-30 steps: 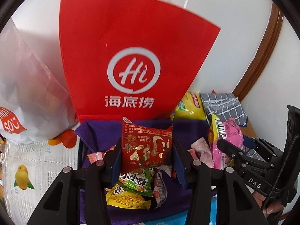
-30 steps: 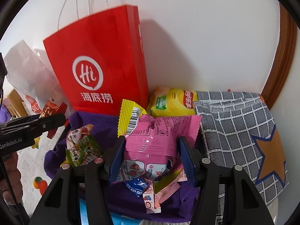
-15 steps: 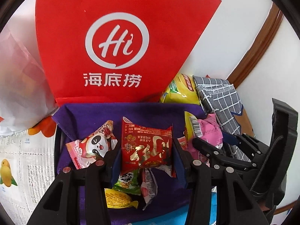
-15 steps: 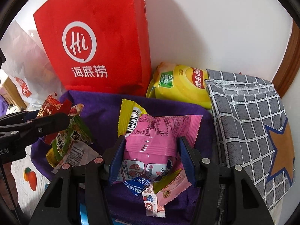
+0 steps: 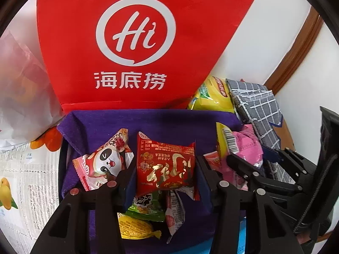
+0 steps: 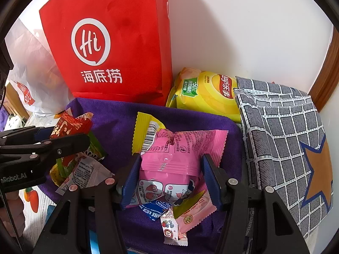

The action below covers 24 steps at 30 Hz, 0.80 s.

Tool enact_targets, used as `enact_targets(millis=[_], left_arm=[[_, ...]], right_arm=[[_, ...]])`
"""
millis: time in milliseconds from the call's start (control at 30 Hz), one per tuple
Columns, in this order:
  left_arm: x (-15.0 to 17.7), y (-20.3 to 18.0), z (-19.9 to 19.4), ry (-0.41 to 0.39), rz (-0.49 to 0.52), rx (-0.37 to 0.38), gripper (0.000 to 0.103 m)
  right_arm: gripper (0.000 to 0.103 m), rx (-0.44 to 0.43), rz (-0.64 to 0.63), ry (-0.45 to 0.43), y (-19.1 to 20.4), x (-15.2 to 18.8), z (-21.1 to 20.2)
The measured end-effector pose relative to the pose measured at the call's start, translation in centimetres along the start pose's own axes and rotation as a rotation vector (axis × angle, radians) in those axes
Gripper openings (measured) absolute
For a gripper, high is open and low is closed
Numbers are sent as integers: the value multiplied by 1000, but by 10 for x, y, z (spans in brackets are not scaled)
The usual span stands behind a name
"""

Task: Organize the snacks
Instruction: 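Lower and release the red packet and pink bag onto the towel with both tools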

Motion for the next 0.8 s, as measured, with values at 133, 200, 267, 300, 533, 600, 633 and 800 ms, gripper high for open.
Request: enact_targets(millis=[133, 200, 267, 300, 533, 600, 633, 800], left_arm=[[1, 0, 7, 5, 8, -37, 48], [2, 0, 8, 3, 15, -45, 48], [1, 1, 8, 12, 8, -39, 49], [1, 1, 9, 13, 3, -37, 49], [0, 3, 9, 15, -7, -45, 56], [0, 4, 7, 12, -9, -53, 61], [-1, 5, 6, 10, -11, -54, 62], [-4, 11, 2, 5, -33, -56, 63]], right_arm=[[57, 5, -7, -3, 2, 0, 0], [57, 6, -6, -4, 1, 0, 1], [57, 3, -5, -4, 2, 1, 1], [57, 1, -2, -4, 1, 0, 2], [61, 7, 10, -4, 1, 0, 1], [61, 12, 12, -6, 1, 0, -1], [61, 13, 13, -8, 1, -1, -2], [68, 18, 22, -19, 2, -3, -6]])
Point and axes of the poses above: each gripper's, at about its wrist camera, not at the fingertips, and z roughly the way its jaws point, y to its left, x to its underside, the point moved 1 cm from there along z, roughly the way its jaws point, and after that the axes turned 8 degrees about -y, right-handed, at the moved point
